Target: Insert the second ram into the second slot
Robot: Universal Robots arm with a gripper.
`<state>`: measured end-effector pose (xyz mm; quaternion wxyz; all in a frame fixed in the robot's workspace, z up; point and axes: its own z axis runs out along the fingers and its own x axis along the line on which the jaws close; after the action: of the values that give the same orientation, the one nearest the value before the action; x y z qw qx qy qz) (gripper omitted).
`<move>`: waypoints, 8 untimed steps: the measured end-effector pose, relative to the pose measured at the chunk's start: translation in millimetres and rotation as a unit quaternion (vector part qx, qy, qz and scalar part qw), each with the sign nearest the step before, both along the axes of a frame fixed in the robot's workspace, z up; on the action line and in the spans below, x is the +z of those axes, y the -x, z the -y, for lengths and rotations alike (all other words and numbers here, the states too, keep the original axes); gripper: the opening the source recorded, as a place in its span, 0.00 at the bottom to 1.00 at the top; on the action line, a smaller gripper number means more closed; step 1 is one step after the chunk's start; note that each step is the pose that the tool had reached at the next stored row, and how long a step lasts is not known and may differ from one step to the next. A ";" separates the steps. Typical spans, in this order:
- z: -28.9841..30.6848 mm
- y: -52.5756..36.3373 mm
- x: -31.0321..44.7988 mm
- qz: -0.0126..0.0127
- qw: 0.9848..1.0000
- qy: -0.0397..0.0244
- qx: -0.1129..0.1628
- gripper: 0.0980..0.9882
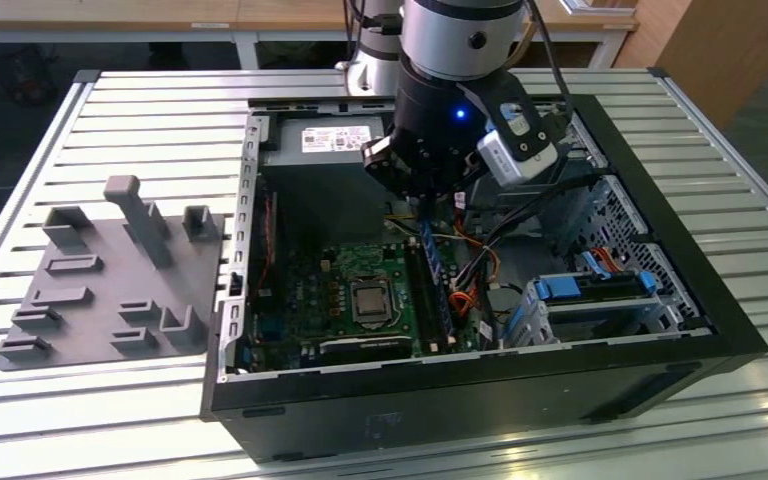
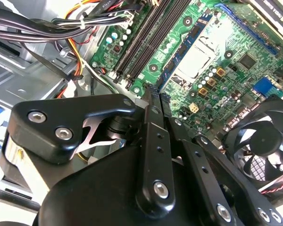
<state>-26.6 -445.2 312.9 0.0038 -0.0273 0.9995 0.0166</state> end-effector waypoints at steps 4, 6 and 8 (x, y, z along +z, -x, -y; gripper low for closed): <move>0.0 0.0 -0.8 0.000 1.000 0.000 0.000 0.04; 0.0 0.0 -1.1 0.000 1.000 0.000 0.000 0.04; 0.0 0.0 -1.5 0.000 1.000 0.000 0.000 0.04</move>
<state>-26.6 -445.2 311.4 0.0038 -0.0273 0.9995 0.0167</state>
